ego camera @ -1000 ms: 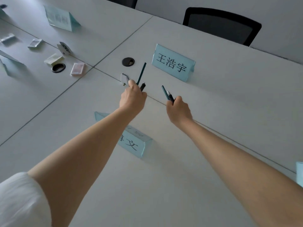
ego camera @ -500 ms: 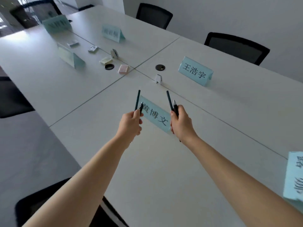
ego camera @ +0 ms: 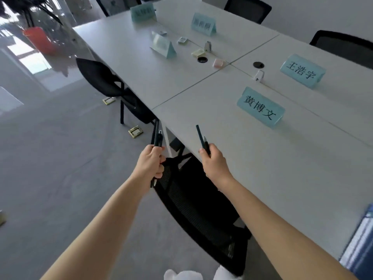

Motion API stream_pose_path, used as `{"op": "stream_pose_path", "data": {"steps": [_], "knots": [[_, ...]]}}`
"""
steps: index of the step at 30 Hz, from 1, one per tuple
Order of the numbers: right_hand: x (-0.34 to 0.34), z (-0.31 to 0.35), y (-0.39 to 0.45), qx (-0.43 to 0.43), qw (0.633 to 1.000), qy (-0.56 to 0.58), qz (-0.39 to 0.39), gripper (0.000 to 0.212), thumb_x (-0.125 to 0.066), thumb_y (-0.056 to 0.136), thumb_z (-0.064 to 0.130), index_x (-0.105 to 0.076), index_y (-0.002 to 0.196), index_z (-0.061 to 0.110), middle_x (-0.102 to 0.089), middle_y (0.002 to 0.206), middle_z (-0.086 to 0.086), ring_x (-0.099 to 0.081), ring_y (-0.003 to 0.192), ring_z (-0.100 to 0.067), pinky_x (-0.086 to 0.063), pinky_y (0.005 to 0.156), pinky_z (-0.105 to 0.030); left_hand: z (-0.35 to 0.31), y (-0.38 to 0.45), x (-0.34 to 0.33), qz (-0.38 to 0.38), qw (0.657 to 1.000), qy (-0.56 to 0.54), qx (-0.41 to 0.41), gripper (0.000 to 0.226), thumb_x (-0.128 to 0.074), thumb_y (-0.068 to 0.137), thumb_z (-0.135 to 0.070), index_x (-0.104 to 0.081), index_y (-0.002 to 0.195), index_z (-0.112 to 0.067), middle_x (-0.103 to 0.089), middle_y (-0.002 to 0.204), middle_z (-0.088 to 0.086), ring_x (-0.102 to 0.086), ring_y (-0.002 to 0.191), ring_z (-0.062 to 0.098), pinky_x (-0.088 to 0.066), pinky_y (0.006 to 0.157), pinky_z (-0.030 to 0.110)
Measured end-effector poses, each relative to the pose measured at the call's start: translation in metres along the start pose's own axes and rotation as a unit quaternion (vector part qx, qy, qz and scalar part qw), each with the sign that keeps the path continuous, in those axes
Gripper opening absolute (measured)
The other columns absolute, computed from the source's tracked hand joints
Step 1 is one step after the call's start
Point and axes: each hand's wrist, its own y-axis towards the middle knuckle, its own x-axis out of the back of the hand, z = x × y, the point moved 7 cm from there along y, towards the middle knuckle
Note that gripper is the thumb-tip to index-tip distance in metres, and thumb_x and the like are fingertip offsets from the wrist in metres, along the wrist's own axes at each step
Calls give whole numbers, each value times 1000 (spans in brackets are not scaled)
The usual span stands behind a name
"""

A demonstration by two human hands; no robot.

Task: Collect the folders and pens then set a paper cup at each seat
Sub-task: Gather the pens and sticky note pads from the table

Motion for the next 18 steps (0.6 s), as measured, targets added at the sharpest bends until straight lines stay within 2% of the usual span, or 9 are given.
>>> {"op": "stream_pose_path", "data": {"steps": [3,8,13,18], "knots": [[-57,14,-23,-2,998,41,41,22,-43,99,33,-55,94,15,-49,65,7,-45,57,-12,-37,57,-30,16,-15,58,-15,999,-41,16,25,-36,104,-23,-57,104,-10,-35,62,-2,-24,43,9,-19,40,20],[-133,37,-32,-16,991,59,117,19,-44,99,28,-55,95,13,-45,62,7,-40,52,-9,-32,50,-24,38,-11,127,-44,995,-80,34,32,-36,106,-28,-58,96,-8,-39,65,1,-25,43,11,-19,41,20],[-166,54,-1,-43,990,68,117,24,-44,98,27,-54,95,6,-49,69,-1,-41,53,-13,-33,49,-26,27,25,162,-55,995,-70,35,20,-46,102,-26,-55,94,-10,-39,63,0,-25,45,12,-21,41,22],[-178,75,58,-50,992,73,94,22,-44,98,27,-53,88,9,-47,67,0,-39,50,-11,-33,48,-25,-12,86,175,-54,998,-36,24,5,-57,93,-8,-56,90,-12,-33,53,-6,-26,43,10,-23,42,21]]}}
